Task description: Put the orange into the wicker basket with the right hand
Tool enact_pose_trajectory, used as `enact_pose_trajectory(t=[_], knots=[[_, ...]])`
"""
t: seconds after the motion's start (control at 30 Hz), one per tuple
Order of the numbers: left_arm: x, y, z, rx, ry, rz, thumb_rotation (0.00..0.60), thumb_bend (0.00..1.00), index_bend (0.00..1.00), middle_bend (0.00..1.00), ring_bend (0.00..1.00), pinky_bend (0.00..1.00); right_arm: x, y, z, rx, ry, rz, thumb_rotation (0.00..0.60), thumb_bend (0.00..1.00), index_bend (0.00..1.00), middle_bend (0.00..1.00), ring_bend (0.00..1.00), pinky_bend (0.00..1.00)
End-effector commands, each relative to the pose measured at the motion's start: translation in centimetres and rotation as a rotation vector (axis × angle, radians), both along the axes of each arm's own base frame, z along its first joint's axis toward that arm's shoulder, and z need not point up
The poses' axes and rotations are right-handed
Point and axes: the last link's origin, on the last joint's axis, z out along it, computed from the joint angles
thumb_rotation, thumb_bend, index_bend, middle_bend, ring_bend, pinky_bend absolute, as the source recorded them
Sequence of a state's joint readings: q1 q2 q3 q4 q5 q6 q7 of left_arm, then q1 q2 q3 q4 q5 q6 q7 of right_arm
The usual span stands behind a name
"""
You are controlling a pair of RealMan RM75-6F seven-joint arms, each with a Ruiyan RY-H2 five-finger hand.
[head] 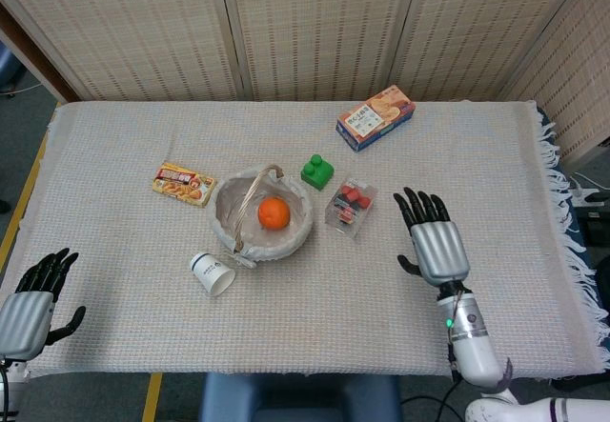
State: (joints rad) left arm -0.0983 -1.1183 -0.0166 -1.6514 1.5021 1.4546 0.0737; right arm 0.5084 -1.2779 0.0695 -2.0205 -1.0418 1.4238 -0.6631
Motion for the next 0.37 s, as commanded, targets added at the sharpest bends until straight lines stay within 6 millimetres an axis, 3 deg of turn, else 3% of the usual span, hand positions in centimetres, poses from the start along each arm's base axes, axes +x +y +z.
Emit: enact_pose_trajectory(t=[0.03, 0.23, 0.37], knots=[[0.0, 0.0, 0.0, 0.005, 0.004, -0.003, 0.600, 0.34, 0.00, 0.00, 0.00, 0.11, -6.1, 5.7, 2.2, 0.009, 0.004, -0.080, 0.600, 0.12, 0.00, 0.00, 0.00, 0.06], [0.0, 0.0, 0.0, 0.016, 0.009, -0.008, 0.600, 0.35, 0.00, 0.00, 0.00, 0.11, -10.7, 9.2, 3.0, -0.029, 0.068, -0.030, 0.600, 0.12, 0.00, 0.00, 0.00, 0.05], [0.0, 0.0, -0.1, 0.015, 0.015, -0.011, 0.600, 0.34, 0.00, 0.00, 0.00, 0.11, -10.7, 9.1, 3.4, -0.055, 0.067, 0.009, 0.600, 0.12, 0.00, 0.00, 0.00, 0.05]])
